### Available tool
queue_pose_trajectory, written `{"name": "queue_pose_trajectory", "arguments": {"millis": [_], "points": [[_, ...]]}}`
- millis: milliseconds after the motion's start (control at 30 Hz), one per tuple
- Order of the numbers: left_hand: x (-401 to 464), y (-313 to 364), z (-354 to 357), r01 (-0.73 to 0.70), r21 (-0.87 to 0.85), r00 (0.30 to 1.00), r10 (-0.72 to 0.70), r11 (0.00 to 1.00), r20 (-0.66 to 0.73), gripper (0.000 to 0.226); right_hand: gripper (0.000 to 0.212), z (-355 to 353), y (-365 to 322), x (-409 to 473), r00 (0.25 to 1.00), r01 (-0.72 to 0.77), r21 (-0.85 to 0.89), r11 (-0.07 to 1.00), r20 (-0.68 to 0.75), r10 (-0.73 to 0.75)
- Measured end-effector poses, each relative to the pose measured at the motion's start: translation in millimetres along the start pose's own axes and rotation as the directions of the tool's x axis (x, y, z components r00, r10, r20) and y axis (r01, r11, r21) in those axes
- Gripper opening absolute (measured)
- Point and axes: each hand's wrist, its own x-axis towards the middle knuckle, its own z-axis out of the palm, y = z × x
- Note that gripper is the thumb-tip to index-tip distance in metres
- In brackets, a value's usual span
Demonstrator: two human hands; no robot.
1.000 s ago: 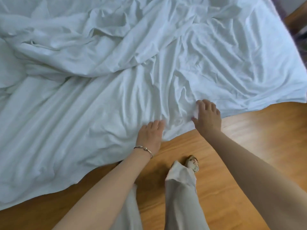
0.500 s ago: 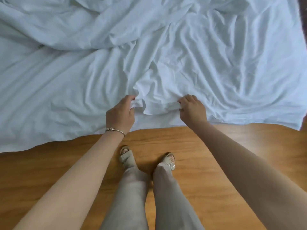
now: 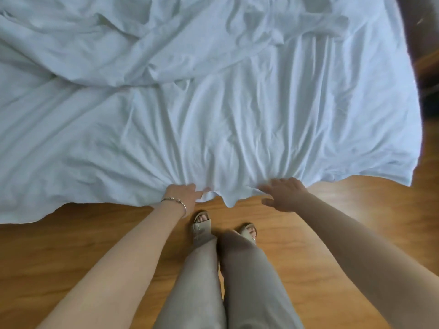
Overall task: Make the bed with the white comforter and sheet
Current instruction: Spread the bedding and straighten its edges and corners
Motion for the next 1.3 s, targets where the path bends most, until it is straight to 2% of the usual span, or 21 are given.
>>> {"name": "queue_pose_trajectory", "arguments": {"millis": [33, 67, 100, 133, 167, 233, 267, 300, 367, 400, 433, 467, 567, 633, 700, 800, 900, 1000, 1100, 1233, 1300], "points": [[3, 3, -5, 0.015, -0.017, 0.993, -0.013, 1.000, 0.120, 0.063, 0.052, -3, 3, 4, 0.997, 0.033, 0.004, 0.999, 0.064, -0.033], [7, 7, -13, 0.029, -0.047, 0.976, -0.018, 0.998, 0.217, 0.066, 0.048, -5, 10, 5, 0.997, 0.057, 0.058, 0.997, 0.052, -0.060], [10, 12, -21, 0.023, -0.099, 0.967, 0.003, 0.995, 0.254, 0.067, 0.042, -4, 19, 3, 0.997, 0.068, 0.185, 0.980, -0.047, -0.061], [14, 21, -32, -0.012, -0.137, 0.975, 0.042, 0.990, 0.217, 0.062, 0.037, -3, 31, -1, 0.977, 0.078, 0.330, 0.941, -0.211, -0.007], [19, 34, -44, -0.065, -0.161, 0.991, 0.083, 0.985, 0.108, 0.054, 0.033, 0, 46, -6, 0.915, 0.093, 0.428, 0.899, -0.393, 0.093], [32, 67, -68, -0.180, -0.189, 0.962, 0.134, 0.965, -0.236, 0.040, 0.037, 16, 85, -18, 0.776, 0.040, 0.478, 0.877, -0.568, 0.274], [43, 87, -79, -0.241, -0.199, 0.902, 0.144, 0.950, -0.407, 0.038, 0.047, 27, 107, -25, 0.755, -0.027, 0.475, 0.880, -0.568, 0.329], [54, 108, -91, -0.299, -0.191, 0.831, 0.157, 0.935, -0.534, 0.040, 0.061, 39, 131, -31, 0.767, -0.108, 0.433, 0.895, -0.536, 0.353], [79, 155, -116, -0.362, -0.119, 0.703, 0.187, 0.925, -0.687, 0.052, 0.088, 64, 179, -44, 0.823, -0.262, 0.319, 0.911, -0.419, 0.384], [91, 178, -128, -0.359, -0.093, 0.678, 0.191, 0.929, -0.710, 0.060, 0.101, 75, 203, -49, 0.838, -0.329, 0.288, 0.899, -0.349, 0.418], [102, 201, -138, -0.343, -0.082, 0.683, 0.189, 0.936, -0.705, 0.068, 0.109, 83, 226, -51, 0.845, -0.380, 0.273, 0.884, -0.287, 0.451], [112, 224, -146, -0.315, -0.084, 0.726, 0.182, 0.945, -0.663, 0.076, 0.113, 91, 246, -52, 0.850, -0.405, 0.259, 0.877, -0.245, 0.466], [135, 285, -157, -0.168, -0.051, 0.824, 0.112, 0.985, -0.556, 0.089, 0.111, 111, 291, -46, 0.872, -0.295, 0.169, 0.940, -0.355, 0.338], [144, 312, -166, -0.089, -0.093, 0.842, 0.025, 0.992, -0.540, 0.085, 0.094, 123, 312, -39, 0.827, -0.216, 0.168, 0.962, -0.493, 0.271], [149, 326, -171, -0.053, -0.191, 0.831, -0.062, 0.980, -0.552, 0.076, 0.070, 128, 325, -35, 0.748, -0.130, 0.331, 0.935, -0.586, 0.311], [153, 333, -172, -0.035, -0.266, 0.812, -0.128, 0.963, -0.570, 0.070, 0.039, 122, 339, -31, 0.720, -0.028, 0.433, 0.901, -0.616, 0.318], [153, 336, -167, -0.026, -0.244, 0.814, -0.121, 0.969, -0.568, 0.074, 0.042, 130, 351, -38, 0.711, 0.053, 0.408, 0.912, -0.657, 0.253], [149, 337, -169, -0.051, -0.227, 0.848, -0.078, 0.973, -0.524, 0.077, 0.046, 142, 361, -54, 0.694, 0.055, 0.368, 0.928, -0.683, 0.229], [136, 331, -169, -0.052, -0.232, 0.858, -0.076, 0.971, -0.509, 0.078, 0.044, 131, 361, -53, 0.755, 0.010, 0.364, 0.931, -0.613, 0.232], [112, 301, -158, 0.137, -0.393, 0.836, -0.319, 0.909, -0.448, 0.082, 0.044, 128, 359, -69, 0.795, -0.047, 0.326, 0.944, -0.560, 0.233], [106, 287, -157, 0.138, -0.426, 0.864, -0.320, 0.894, -0.390, 0.085, 0.046, 133, 371, -88, 0.815, -0.092, 0.292, 0.952, -0.527, 0.241]]}}
